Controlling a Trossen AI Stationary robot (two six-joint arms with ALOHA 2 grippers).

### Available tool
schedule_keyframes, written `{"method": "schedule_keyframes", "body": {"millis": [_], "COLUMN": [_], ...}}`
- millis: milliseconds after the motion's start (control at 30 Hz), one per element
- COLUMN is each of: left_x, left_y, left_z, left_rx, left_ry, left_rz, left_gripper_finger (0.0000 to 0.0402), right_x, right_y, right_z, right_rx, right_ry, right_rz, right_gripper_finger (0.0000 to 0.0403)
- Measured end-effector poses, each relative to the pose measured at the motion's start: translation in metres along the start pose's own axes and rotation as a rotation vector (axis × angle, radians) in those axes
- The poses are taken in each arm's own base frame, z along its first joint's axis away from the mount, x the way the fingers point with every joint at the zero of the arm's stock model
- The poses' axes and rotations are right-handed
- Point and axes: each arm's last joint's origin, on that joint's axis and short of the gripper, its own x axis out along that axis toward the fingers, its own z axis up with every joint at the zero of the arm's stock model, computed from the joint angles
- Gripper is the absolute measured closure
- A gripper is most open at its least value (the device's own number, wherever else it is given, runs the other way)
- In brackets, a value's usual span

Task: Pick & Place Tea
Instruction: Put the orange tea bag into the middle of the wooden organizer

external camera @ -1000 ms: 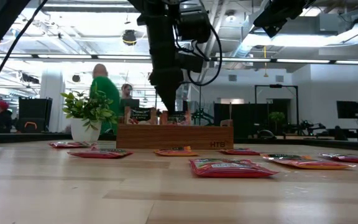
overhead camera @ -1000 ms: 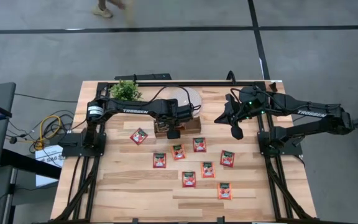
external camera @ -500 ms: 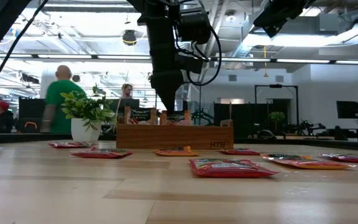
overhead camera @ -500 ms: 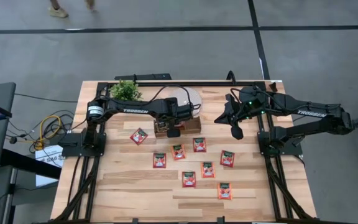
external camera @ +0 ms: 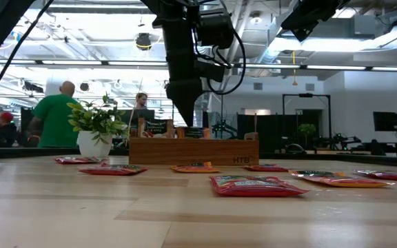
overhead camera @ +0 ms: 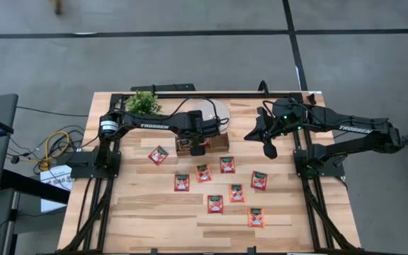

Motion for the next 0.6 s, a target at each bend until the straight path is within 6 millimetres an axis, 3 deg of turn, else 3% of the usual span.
{"method": "schedule_keyframes", "body": {"millis": [100, 200, 333, 433, 600], "left_x": [-0.006, -0.024, -0.055, -0.066, -0.069], "left_y": [0.001, 0.002, -0.009, -0.026, -0.067], "left_z": [0.002, 0.008, 0.018, 0.023, 0.022], "left_rx": [0.013, -0.034, -0.161, -0.206, -0.138], "left_ry": [0.013, 0.01, -0.028, -0.052, -0.043], "left_rz": [0.042, 0.012, -0.262, -0.486, -0.465], "left_gripper_finger": [0.0315, 0.031, 0.031, 0.031, 0.031], "right_x": [0.0, 0.0, 0.0, 0.0, 0.0], "right_y": [0.0, 0.0, 0.0, 0.0, 0.0], "right_z": [0.0, 0.0, 0.0, 0.0, 0.0], "right_rx": [0.0, 0.0, 0.0, 0.0, 0.0], "right_ry": [0.0, 0.0, 0.0, 0.0, 0.002], "right_rz": [0.0, 0.0, 0.0, 0.0, 0.0], "right_gripper_finger": [0.0403, 0.0403, 0.0403, 0.0403, 0.0403]}}
